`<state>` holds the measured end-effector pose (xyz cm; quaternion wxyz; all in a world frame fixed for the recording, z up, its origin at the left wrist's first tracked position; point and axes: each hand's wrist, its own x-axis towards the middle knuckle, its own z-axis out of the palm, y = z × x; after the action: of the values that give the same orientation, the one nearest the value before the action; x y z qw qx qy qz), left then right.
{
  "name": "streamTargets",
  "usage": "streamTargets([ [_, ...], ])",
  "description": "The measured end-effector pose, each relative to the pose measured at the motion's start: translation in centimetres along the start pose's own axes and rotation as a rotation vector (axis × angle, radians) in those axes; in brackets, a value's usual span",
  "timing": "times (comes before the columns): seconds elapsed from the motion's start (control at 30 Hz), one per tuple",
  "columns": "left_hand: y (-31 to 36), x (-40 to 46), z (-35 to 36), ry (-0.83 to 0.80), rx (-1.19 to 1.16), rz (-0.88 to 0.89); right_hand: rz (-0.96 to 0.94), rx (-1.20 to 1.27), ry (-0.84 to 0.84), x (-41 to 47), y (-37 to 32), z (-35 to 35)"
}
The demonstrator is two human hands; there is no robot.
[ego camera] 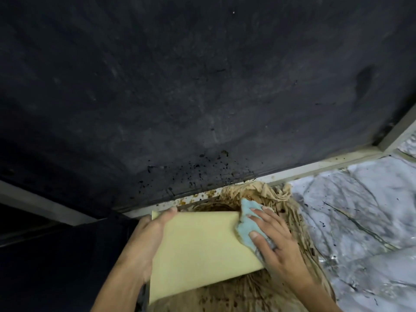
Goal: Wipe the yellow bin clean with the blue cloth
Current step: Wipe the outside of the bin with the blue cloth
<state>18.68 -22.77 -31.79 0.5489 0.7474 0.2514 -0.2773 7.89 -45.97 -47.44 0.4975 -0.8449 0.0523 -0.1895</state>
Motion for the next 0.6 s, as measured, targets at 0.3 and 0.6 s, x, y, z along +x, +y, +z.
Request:
streamTargets([
  [0.3,-4.9,-2.6,-0.7,-0.198,0.188,0.167,0.21,0.264,0.086,-1.6,-5.2,-1.6],
  [0.6,-6.9,-1.0,1.0,-0.16,0.322,0.371,0.17,-0.175,-0.173,-1.6,-2.8,3.3],
])
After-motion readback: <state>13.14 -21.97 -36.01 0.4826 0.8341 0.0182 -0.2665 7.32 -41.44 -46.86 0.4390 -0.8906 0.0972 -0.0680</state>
